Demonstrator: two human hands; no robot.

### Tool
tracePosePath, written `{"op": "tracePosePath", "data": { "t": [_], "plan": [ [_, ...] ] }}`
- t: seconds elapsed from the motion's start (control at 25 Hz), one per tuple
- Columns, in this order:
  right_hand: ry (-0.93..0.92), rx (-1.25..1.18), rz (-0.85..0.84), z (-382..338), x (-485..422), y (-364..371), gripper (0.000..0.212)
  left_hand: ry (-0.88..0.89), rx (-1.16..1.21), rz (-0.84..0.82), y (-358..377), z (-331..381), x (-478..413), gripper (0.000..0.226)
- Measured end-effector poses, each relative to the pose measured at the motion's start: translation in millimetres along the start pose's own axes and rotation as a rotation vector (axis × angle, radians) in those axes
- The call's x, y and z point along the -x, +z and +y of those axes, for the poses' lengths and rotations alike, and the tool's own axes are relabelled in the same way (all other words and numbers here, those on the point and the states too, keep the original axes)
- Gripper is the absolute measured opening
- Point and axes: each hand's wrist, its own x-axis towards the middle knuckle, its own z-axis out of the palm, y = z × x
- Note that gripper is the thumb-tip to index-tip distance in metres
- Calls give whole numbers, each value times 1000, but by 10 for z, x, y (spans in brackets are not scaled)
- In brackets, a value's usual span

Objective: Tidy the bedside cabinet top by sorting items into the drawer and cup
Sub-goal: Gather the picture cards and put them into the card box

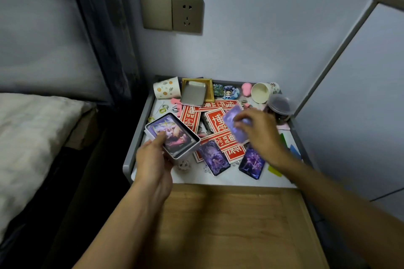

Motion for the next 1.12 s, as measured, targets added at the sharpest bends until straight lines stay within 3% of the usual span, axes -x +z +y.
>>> {"op": "tracePosePath", "data": {
  "t": [0.08, 0.16, 0.28, 0.52, 0.64, 0.76, 0.88, 1.04, 1.12],
  "plan": [
    [65, -60, -171, -119, 288, 257, 22, 17, 14, 5, -28, 51, -14, 34],
    [109, 67, -241, -146, 448, 462, 38, 28, 19, 11, -42, 83, -14, 34],
    [137, 287, -240, -159, 517, 582, 65, 26, 12, 31, -59, 89, 16, 31],
    [178, 255, -264, -317, 464, 681, 89, -21, -6, 34, -66, 80, 0, 24],
    [146, 90, -253, -320, 457, 633, 85, -32, 8, 24, -49, 80, -1, 19],
    [92, 73, -211, -365, 450, 562, 67, -30, -3, 3, -68, 53, -12, 20],
    [166, -26, -146, -392, 367, 349, 53, -15, -30, -31, -57, 16, 4, 26],
    [293, -520, -8, -275, 380, -109, 34, 16, -123, -76, -9, -100, 25, 36],
    [344, -748, -20, -260, 488, -219, 32, 25, -172, -105, 14, -185, 46, 35]
  ]
}}
